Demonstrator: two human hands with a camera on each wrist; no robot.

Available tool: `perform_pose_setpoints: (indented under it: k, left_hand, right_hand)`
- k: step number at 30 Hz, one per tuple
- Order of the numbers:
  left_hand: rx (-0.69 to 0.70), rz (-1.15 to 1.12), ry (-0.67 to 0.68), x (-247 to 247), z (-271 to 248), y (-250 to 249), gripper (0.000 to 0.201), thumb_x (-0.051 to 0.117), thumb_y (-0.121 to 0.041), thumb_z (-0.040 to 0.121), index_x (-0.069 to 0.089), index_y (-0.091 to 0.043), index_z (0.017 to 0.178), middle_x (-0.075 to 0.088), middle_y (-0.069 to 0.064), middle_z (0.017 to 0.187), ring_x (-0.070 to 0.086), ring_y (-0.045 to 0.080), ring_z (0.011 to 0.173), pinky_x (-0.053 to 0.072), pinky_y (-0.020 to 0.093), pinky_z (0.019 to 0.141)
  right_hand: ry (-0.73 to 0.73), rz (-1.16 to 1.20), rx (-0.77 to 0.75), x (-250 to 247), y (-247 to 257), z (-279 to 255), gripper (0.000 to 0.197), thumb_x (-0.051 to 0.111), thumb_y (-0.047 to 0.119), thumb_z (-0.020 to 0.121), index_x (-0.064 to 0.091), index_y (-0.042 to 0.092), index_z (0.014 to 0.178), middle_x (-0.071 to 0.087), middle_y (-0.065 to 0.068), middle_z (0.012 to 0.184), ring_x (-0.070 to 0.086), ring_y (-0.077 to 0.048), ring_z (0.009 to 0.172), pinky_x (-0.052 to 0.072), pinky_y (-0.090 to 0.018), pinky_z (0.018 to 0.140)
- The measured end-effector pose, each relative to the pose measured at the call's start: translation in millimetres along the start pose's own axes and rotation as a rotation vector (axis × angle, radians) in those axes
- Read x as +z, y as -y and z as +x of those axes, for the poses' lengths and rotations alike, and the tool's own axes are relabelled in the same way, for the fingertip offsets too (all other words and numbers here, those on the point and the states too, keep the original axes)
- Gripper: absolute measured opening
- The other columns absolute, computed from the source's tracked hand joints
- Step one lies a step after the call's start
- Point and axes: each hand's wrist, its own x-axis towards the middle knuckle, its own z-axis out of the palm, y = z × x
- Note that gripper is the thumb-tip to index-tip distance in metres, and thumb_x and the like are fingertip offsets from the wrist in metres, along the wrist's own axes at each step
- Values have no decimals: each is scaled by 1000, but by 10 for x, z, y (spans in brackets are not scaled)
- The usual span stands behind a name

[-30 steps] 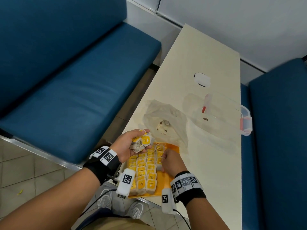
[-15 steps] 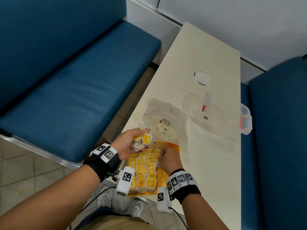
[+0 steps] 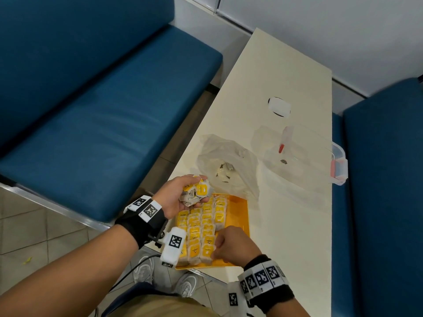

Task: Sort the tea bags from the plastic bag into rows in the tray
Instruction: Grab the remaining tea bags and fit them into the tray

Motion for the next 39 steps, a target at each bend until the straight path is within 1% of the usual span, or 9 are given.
perform_pose_setpoints:
  k: [2,7,13,17,22,30,34,37,39]
  left_hand:
    - [6,3,-1,4,-8,-4,29,58,-22,99,68,-11,124,74,21,108,74,32,86,59,32,66]
    - [4,14,-10,4,-15,3,29,59,-23,99,68,-12,124,74,21,110,74,32,87,58,32,68]
    - [7,20,-5,-1,-17,5,30,58,-22,99,67,-11,125,74,21,108,73,32,87,58,33,67]
    - [8,26,-6,6,-26,7,30,58,-22,99,67,-11,125,74,20,107,73,31,86,58,33,67]
    - [2,30,-12,2,-31,4,30,58,-22,99,68,-11,125,75,19,106,74,31,85,58,33,68]
    - [-10,27,-14,3,-40,-1,32,58,-24,99,66,-10,128,74,21,108,73,33,89,58,33,67]
    - [-32,37,8,10,-73,-26,37,55,-36,101,70,-11,124,74,22,110,72,33,90,58,32,69]
    - [-67,42,39,26,-98,-41,48,48,-49,102,72,-12,121,72,25,115,72,34,90,58,33,68]
    - [-85,37,81,47,-106,-44,53,44,-51,103,70,-11,123,71,25,118,72,36,90,58,32,65]
  right_hand:
    - [0,-11,-14,54,-9,31,28,79,15,75,56,21,61,54,7,63,62,-18,71,50,-27,64]
    - [-88,14,-28,149,-38,89,16,65,9,80,59,17,67,61,-1,73,69,-26,79,58,-35,70]
    - [-181,119,-23,203,-34,128,27,60,9,75,48,23,57,61,2,72,65,-21,74,53,-31,65]
    - [-199,141,-8,245,-11,113,27,59,9,79,46,25,60,59,3,75,64,-20,76,49,-28,62]
    - [-163,233,24,274,-26,100,19,58,6,75,51,22,67,63,-2,73,69,-29,72,60,-44,66]
    - [-143,302,58,237,-83,40,21,68,11,69,49,20,70,64,-4,75,70,-29,73,59,-48,68]
    - [-299,306,3,-12,-50,-17,12,69,18,78,58,21,76,66,1,77,68,-19,71,59,-41,68]
    - [-523,289,-193,-379,129,-77,11,70,15,85,64,23,81,66,10,81,59,1,74,47,-13,70]
    - [-594,313,-304,-585,291,-77,12,72,14,85,66,23,87,65,9,89,58,1,77,43,-9,70]
